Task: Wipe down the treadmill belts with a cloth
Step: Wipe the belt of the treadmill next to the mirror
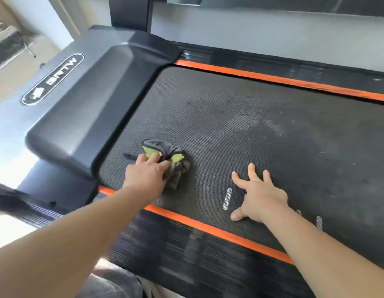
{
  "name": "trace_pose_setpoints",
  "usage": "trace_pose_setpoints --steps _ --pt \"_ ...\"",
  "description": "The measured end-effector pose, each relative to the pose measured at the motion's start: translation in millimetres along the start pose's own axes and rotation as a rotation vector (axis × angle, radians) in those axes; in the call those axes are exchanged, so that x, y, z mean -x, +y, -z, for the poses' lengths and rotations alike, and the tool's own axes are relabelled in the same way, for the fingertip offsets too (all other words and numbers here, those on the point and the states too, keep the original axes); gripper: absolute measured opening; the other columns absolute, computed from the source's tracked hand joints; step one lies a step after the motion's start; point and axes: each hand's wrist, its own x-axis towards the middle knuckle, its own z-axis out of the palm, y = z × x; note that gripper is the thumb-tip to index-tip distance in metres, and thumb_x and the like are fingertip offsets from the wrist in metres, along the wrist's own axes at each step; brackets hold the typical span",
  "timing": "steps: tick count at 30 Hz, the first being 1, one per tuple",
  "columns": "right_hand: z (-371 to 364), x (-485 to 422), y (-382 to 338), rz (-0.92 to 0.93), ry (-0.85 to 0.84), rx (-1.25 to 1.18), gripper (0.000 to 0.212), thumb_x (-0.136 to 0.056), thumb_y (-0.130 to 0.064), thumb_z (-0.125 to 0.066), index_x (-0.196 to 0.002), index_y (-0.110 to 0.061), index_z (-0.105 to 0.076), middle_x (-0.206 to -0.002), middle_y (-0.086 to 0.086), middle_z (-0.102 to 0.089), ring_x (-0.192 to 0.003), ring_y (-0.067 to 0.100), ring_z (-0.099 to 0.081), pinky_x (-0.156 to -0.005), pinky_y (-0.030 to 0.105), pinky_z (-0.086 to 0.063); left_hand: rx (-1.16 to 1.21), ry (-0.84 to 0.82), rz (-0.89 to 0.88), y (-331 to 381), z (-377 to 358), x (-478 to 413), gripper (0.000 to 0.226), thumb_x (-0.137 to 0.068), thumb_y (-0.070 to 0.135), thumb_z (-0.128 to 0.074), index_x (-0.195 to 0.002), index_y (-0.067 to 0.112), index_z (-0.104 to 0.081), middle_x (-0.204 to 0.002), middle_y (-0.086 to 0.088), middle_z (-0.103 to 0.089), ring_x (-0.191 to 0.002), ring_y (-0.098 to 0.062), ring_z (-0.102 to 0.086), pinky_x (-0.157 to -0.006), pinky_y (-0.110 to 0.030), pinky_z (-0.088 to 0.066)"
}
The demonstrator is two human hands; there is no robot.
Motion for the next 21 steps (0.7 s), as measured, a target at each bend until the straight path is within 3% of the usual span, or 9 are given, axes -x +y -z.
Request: trace_pose_setpoints --steps 4,8,10,11,13,15,17,19,21 --pt "0 1 -1 -0.004 -0.009 0.0 0.126 -0.066 -0.062 -0.086 -0.154 -0.062 0.005 -0.167 -0.013 0.027 -0.157 0.03 0.017 -0.105 0.057 -0.046 0.089 -0.114 -0.003 59 12 17 0.031 -0.099 0.047 -0.055 -0.125 0.031 -0.055 -0.132 0.003 -0.044 -0.129 -0.031 -0.042 -0.085 -0.043 -0.047" --pt "1 0 -2 -0.032 0.002 -0.011 0.104 -0.085 -0.031 -0.072 -0.154 -0.062 0.001 -0.168 -0.014 0.024 -0.157 0.029 0.015 -0.103 0.053 -0.047 0.036 -0.077 -0.495 114 6 57 0.027 -0.097 0.04 -0.057 -0.123 0.031 -0.057 -0.129 0.003 -0.045 -0.125 -0.03 -0.041 -0.091 -0.046 -0.043" --pt "1 0 -2 -0.025 0.001 -0.008 0.108 -0.082 -0.039 -0.076 -0.153 -0.063 0.001 -0.168 -0.014 0.024 -0.157 0.029 0.015 -0.104 0.053 -0.047 0.027 -0.009 -0.614 93 5 49 0.026 -0.094 0.038 -0.058 -0.12 0.034 -0.058 -0.128 0.007 -0.046 -0.122 -0.027 -0.043 -0.09 -0.045 -0.043" --pt "1 0 -2 -0.017 -0.001 -0.007 0.116 -0.074 -0.051 -0.083 -0.153 -0.063 0.001 -0.167 -0.015 0.024 -0.157 0.029 0.016 -0.104 0.054 -0.047 0.003 0.035 -0.595 75 2 42 0.028 -0.092 0.038 -0.059 -0.12 0.035 -0.058 -0.129 0.009 -0.047 -0.12 -0.026 -0.045 -0.09 -0.043 -0.044" --pt "1 0 -2 -0.01 -0.007 0.009 0.126 -0.063 -0.065 -0.086 -0.153 -0.063 0.002 -0.167 -0.014 0.025 -0.157 0.029 0.015 -0.105 0.055 -0.046 -0.023 0.075 -0.363 30 -5 26 0.031 -0.089 0.04 -0.059 -0.119 0.035 -0.056 -0.129 0.007 -0.049 -0.121 -0.027 -0.048 -0.089 -0.04 -0.044" --pt "0 -1 -2 -0.015 -0.009 0.016 0.128 -0.063 -0.066 -0.086 -0.153 -0.063 0.004 -0.167 -0.013 0.026 -0.157 0.03 0.016 -0.106 0.058 -0.046 -0.011 0.052 -0.035 -9 -6 18 0.029 -0.093 0.042 -0.055 -0.12 0.033 -0.053 -0.13 0.003 -0.049 -0.123 -0.029 -0.047 -0.088 -0.042 -0.048" --pt "0 0 -2 -0.022 -0.011 0.001 0.128 -0.064 -0.063 -0.088 -0.154 -0.063 0.003 -0.167 -0.014 0.027 -0.157 0.029 0.017 -0.105 0.06 -0.046 -0.015 0.0 0.159 -11 -4 14 0.027 -0.101 0.04 -0.048 -0.125 0.031 -0.052 -0.133 -0.003 -0.047 -0.125 -0.032 -0.046 -0.087 -0.045 -0.051" --pt "2 1 -5 -0.028 -0.022 -0.008 0.128 -0.064 -0.06 -0.089 -0.154 -0.062 0.002 -0.167 -0.013 0.026 -0.157 0.03 0.016 -0.105 0.06 -0.046 -0.043 -0.065 0.241 20 3 15 0.03 -0.106 0.031 -0.038 -0.133 0.027 -0.051 -0.138 -0.007 -0.046 -0.128 -0.037 -0.045 -0.088 -0.046 -0.051" --pt "3 0 -6 -0.033 -0.016 -0.002 0.129 -0.062 -0.059 -0.09 -0.155 -0.062 0.0 -0.168 -0.013 0.024 -0.157 0.031 0.015 -0.106 0.059 -0.046 -0.004 -0.124 0.193 62 12 23 0.034 -0.108 0.025 -0.035 -0.138 0.023 -0.05 -0.138 -0.007 -0.047 -0.13 -0.037 -0.045 -0.089 -0.049 -0.052"
